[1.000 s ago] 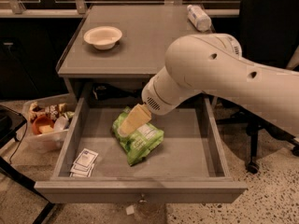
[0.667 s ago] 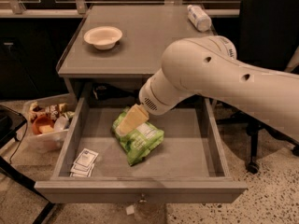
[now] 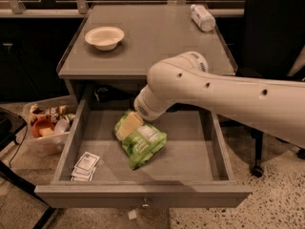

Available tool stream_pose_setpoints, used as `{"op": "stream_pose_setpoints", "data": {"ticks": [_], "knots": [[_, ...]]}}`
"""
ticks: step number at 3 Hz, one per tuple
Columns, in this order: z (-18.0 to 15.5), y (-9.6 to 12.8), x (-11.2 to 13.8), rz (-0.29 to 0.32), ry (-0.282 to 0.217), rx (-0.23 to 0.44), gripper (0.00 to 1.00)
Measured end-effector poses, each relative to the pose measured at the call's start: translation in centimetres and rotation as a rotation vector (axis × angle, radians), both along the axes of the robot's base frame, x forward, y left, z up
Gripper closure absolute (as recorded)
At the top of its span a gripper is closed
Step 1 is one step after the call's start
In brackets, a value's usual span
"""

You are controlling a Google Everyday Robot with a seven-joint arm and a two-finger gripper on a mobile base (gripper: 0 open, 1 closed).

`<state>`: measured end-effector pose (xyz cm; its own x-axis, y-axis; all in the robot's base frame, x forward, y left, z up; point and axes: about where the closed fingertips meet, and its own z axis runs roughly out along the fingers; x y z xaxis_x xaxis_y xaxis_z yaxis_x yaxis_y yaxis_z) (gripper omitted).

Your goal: Pick green rice chip bag from top drawer and place on counter

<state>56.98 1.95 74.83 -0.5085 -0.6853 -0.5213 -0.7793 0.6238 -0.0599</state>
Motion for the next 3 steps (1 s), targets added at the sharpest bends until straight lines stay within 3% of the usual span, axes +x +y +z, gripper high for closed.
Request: {"op": "stream_pose_setpoints", "data": {"ticks": [2, 3], "knots": [[-8.8, -1.0, 3.1, -0.098, 0.104, -0.093, 0.0], [-12.3, -0.7, 3.8, -0.116, 0.155, -0.092, 0.0]]}}
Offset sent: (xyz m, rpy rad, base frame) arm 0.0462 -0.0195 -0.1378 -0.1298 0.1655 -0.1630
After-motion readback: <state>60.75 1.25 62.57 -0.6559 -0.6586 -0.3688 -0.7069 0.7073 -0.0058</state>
